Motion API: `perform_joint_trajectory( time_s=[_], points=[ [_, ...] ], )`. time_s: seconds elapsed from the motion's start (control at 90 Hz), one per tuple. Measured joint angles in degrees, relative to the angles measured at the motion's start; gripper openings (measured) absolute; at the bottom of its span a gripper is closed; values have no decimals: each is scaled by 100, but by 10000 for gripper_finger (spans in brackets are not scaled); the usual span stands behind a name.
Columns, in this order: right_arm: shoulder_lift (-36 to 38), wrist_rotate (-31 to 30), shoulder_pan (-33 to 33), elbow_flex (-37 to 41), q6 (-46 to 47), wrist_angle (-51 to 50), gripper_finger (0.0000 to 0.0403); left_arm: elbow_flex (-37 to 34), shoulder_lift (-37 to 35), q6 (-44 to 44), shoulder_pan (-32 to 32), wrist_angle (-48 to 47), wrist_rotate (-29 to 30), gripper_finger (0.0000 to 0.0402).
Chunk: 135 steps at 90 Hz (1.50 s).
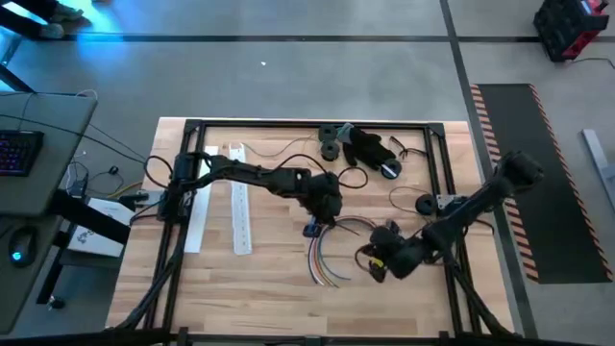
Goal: Ziptie cables
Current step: Wrap the cables together using a black zip tie
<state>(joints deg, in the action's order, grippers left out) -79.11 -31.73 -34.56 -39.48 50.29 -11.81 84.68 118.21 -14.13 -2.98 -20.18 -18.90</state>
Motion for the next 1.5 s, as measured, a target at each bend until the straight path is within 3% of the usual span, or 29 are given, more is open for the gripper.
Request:
perform_joint_trajectory(
  time_s=[0.233, 0.4, 0.522, 0.711, 1.044, 1.222, 1.5],
  points=[
    [-392, -17, 894, 1, -1587, 729, 151, 0, 0, 35, 4, 28, 0, 0],
    [-771, 244, 1351, 2, -1860, 1100, 167, 0, -2, 48, 4, 31, 2, 1],
    [-980, 588, 1510, 0, -2086, 1623, 152, 0, -1, 52, 9, 39, 1, 1],
    [-1259, 597, 1715, 1, -1905, 1700, 110, 0, -1, 57, 15, 42, 2, 1],
    [-1237, 927, 1659, 2, -1776, 1766, 8, 0, -2, 55, 15, 1, -14, 1],
    [-1228, 848, 1395, -11, -1139, 1467, 2, 2, -2, 55, 26, 35, -35, 1],
    [-1226, 572, 436, -13, 479, 4, 1, 2, -2, 57, 22, -4, -14, 1]
  ],
)
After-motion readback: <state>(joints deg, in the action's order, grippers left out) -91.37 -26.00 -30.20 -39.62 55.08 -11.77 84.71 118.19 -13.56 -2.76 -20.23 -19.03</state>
